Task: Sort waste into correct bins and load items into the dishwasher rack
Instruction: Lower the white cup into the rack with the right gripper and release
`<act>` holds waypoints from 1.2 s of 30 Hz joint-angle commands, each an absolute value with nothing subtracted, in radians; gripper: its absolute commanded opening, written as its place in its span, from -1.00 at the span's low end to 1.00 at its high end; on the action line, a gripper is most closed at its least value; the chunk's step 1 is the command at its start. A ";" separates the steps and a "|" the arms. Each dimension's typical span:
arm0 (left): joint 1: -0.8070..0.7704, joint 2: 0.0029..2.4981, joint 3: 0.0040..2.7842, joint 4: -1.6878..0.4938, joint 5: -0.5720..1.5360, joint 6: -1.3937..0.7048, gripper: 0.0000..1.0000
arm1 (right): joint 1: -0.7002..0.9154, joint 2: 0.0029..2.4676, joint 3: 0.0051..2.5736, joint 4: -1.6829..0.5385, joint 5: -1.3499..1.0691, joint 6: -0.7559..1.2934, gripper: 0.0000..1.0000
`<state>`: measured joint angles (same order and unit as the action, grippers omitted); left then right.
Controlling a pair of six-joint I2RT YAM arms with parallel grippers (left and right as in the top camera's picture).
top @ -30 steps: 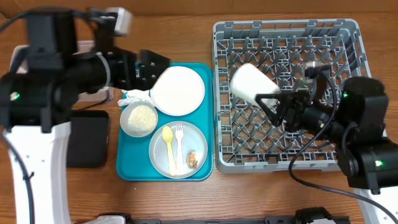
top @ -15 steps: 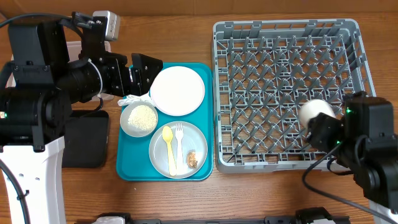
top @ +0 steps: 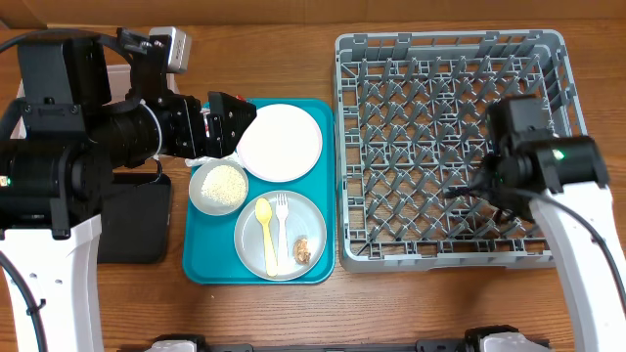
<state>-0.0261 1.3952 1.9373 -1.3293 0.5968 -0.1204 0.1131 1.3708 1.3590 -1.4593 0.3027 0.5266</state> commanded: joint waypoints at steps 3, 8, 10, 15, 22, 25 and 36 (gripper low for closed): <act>-0.027 1.392 1.947 -1.332 0.591 -0.096 1.00 | 0.115 1.425 1.374 -1.460 0.287 0.516 0.01; -0.027 1.392 1.947 -1.332 0.591 -0.093 1.00 | 0.115 1.434 1.374 -1.461 0.283 0.513 0.09; -0.027 1.392 1.947 -1.332 0.591 -0.093 1.00 | 0.110 1.434 1.374 -1.460 0.267 0.493 0.09; -0.027 1.392 1.947 -1.332 0.592 -0.093 1.00 | 0.065 1.434 1.348 -1.433 0.252 0.489 0.09; -0.027 1.392 1.947 -1.335 0.592 -0.093 1.00 | -0.037 1.434 1.330 -1.391 0.086 0.338 0.45; -0.027 1.392 1.947 -1.335 0.591 -0.093 1.00 | -0.054 1.434 1.330 -1.382 0.000 0.284 0.48; -0.027 1.392 1.947 -1.335 0.588 -0.089 1.00 | -0.046 1.386 1.394 -1.367 -0.006 0.279 0.58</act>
